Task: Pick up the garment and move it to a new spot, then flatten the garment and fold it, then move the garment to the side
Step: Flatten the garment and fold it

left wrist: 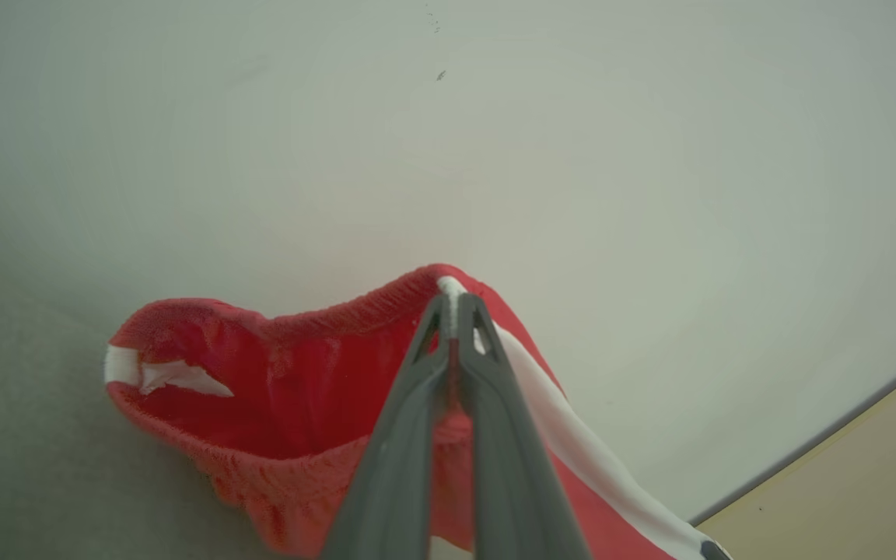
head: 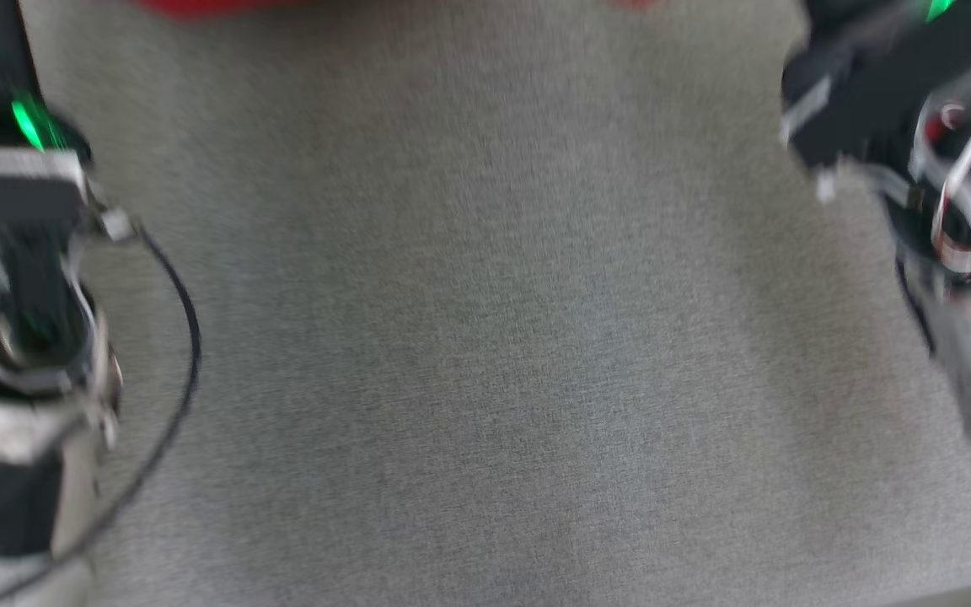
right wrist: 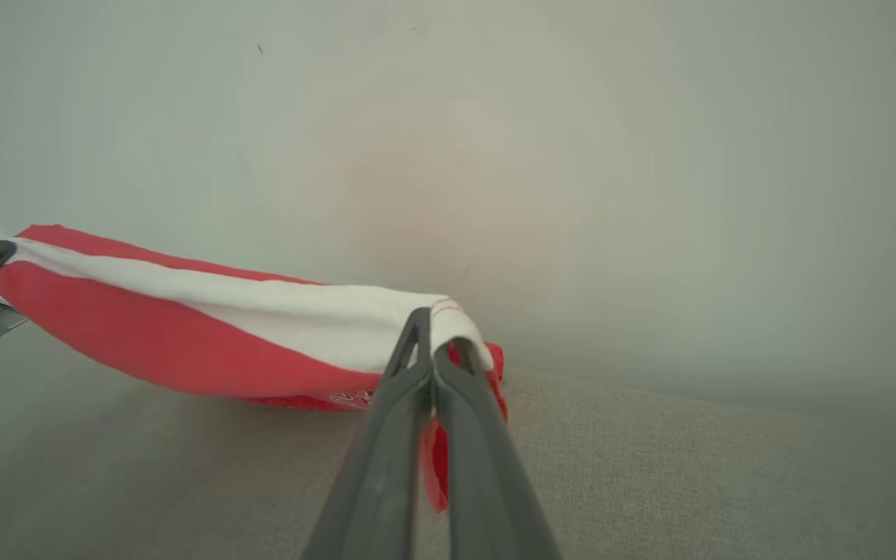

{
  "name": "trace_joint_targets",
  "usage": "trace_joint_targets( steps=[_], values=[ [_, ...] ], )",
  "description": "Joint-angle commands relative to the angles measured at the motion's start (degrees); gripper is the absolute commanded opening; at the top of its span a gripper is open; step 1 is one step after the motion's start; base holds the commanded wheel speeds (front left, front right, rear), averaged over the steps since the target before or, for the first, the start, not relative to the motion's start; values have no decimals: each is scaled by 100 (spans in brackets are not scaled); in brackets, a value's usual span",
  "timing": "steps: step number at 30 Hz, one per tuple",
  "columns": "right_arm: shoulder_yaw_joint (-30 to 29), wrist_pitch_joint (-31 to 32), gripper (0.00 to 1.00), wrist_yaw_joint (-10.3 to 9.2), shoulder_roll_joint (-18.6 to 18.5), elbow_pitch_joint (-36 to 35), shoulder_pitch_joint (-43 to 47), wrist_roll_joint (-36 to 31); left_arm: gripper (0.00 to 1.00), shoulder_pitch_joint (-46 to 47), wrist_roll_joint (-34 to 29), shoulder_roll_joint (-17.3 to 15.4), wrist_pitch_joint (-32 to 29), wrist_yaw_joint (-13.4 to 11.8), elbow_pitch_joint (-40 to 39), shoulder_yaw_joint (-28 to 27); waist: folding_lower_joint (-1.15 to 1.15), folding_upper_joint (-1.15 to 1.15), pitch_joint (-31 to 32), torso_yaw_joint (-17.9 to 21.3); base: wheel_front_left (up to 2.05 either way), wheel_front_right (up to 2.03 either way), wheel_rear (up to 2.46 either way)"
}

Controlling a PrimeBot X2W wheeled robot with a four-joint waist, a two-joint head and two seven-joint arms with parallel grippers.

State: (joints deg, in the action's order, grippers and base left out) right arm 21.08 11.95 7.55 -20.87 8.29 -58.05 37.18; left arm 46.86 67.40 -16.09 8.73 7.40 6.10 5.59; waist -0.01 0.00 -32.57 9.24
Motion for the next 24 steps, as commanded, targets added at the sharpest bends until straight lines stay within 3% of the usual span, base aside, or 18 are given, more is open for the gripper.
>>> trace_joint_targets(
  steps=[1,10,17,24],
  values=[
    [-22,51,0,-15,-37,-77,219,65,0,-217,58,-13,36,10,-57,22,1,0,684,-229,0,0,0],
    [-739,1429,0,-15,-213,-1033,2146,-10,0,-2169,298,31,23,10,-558,404,1,0,1645,-401,0,0,0],
    [-1425,2965,0,-15,92,-1872,3788,-75,0,-3453,282,-24,-163,-9,-557,880,1,0,2212,-448,0,0,0],
    [-1984,3956,0,-15,502,-2574,5220,-326,0,-4365,271,-305,-776,-406,-594,1316,1,0,2564,-530,0,0,0]
  ],
)
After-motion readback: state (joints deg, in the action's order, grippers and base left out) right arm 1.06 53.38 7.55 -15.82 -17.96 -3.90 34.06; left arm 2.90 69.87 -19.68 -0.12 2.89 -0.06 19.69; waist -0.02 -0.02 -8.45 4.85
